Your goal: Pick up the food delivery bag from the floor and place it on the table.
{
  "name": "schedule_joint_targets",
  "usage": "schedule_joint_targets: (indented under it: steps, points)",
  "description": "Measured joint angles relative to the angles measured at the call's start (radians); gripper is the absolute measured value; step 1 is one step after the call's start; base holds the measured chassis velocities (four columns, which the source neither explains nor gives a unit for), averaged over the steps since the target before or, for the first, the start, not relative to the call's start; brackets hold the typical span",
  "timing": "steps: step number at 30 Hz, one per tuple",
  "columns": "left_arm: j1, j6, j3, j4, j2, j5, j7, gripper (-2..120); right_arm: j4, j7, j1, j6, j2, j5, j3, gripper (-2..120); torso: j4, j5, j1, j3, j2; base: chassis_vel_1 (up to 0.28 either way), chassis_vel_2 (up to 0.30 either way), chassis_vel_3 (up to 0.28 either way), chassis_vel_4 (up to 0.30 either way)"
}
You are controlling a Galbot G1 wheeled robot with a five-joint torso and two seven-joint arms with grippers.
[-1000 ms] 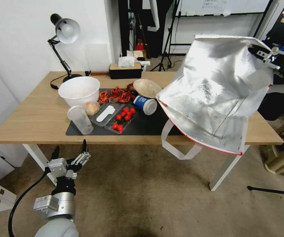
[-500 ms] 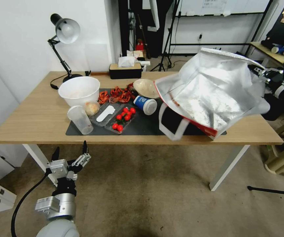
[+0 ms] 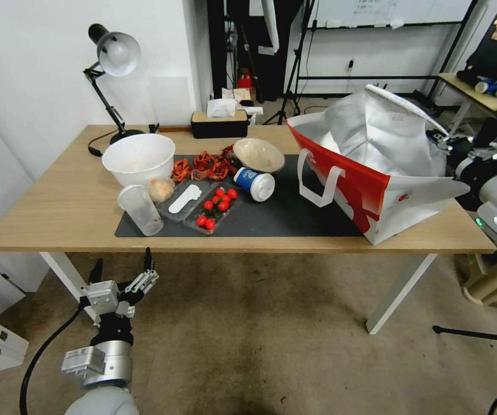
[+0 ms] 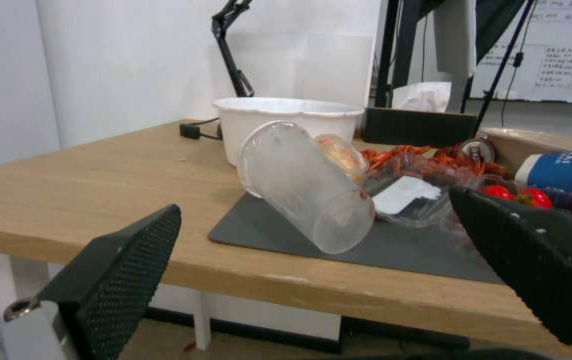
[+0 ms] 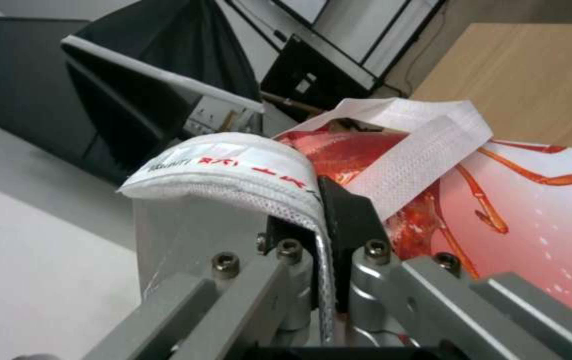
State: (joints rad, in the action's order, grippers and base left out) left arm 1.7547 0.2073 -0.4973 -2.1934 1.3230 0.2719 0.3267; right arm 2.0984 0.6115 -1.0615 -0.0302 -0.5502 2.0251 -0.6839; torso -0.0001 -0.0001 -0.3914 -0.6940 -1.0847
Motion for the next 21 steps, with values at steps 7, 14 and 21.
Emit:
schedule_joint_targets:
  steps: [7,14,21]
  points:
    - [0.002,0.000,-0.002,-0.003,0.006,-0.010,0.000,100,-0.044,0.075,0.074,-0.013,-0.027,-0.017,0.060,0,0.0000,0.0001,0.000,0.000,0.000,0.000,0.000,0.000,0.000]
    - [0.004,0.000,-0.006,-0.006,0.010,-0.014,0.000,100,-0.076,0.105,0.112,0.003,-0.055,-0.044,0.109,0,0.0001,0.0002,0.000,0.000,0.000,0.000,0.000,0.000,0.000]
    - [0.005,-0.001,-0.006,-0.006,0.023,-0.022,-0.001,100,-0.104,0.129,0.166,0.009,-0.060,-0.054,0.153,0,0.0002,0.0002,0.000,0.000,0.000,0.000,0.000,0.000,0.000]
